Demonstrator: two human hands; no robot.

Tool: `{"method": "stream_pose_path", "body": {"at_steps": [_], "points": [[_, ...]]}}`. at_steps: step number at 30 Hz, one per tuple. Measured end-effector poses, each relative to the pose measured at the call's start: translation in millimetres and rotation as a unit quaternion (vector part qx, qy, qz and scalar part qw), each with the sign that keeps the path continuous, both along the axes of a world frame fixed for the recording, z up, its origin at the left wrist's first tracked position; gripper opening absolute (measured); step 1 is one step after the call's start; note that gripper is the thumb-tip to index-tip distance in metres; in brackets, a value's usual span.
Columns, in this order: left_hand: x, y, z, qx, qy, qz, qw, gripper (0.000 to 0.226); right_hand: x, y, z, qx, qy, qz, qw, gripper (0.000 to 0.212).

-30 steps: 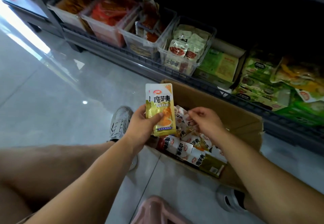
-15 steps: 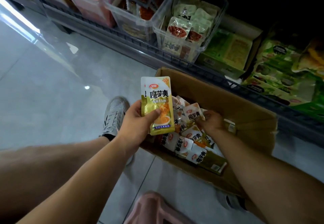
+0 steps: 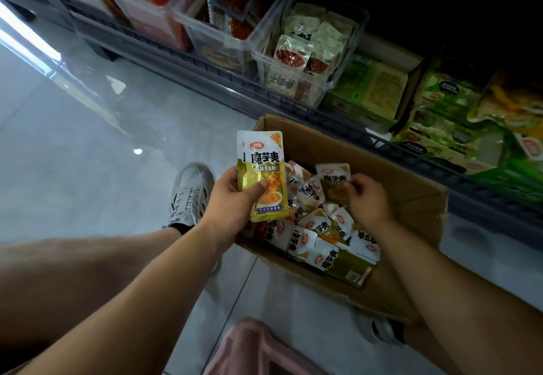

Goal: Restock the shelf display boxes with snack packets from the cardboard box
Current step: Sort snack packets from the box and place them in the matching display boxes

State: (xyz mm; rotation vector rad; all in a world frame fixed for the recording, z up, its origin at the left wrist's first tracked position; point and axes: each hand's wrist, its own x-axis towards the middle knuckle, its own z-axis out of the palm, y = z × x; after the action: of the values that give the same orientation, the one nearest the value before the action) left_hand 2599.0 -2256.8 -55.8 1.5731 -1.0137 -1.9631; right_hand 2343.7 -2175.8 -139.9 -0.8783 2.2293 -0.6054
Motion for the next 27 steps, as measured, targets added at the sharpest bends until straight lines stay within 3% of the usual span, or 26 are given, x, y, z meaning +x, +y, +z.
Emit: {"method": "stream_pose_path", "body": {"at_steps": [4, 6, 8, 12, 17, 21, 27], "points": [[-4, 2, 2, 0.006, 0.006, -0.006, 1.000, 0.029, 11, -16, 62, -0.094, -0.128, -0.085, 0.984, 0.013], [-6, 4, 2, 0.007, 0.015, -0.006, 1.000, 0.026, 21, -24, 86, -0.117, -0.250, -0.087, 0.957, 0.015], [-9, 7, 3, 0.014, 0.039, -0.008, 0.999, 0.025, 32, -27, 97, -0.092, -0.304, -0.050, 0.947, 0.012], [-13, 12, 12, 0.029, 0.086, -0.020, 0.996, 0.024, 59, -27, 100, -0.049, -0.249, 0.015, 0.967, 0.016], [-8, 7, 16, -0.019, 0.029, -0.019, 0.999, 0.031, 64, -30, 81, -0.067, -0.307, -0.045, 0.948, 0.012], [1, -2, 14, -0.039, -0.009, -0.005, 0.999, 0.030, 39, -20, 27, 0.036, -0.120, 0.034, 0.992, 0.015], [5, -3, 6, -0.039, -0.032, -0.016, 0.999, 0.035, 36, -8, -36, 0.107, -0.122, 0.112, 0.980, 0.028]]}}
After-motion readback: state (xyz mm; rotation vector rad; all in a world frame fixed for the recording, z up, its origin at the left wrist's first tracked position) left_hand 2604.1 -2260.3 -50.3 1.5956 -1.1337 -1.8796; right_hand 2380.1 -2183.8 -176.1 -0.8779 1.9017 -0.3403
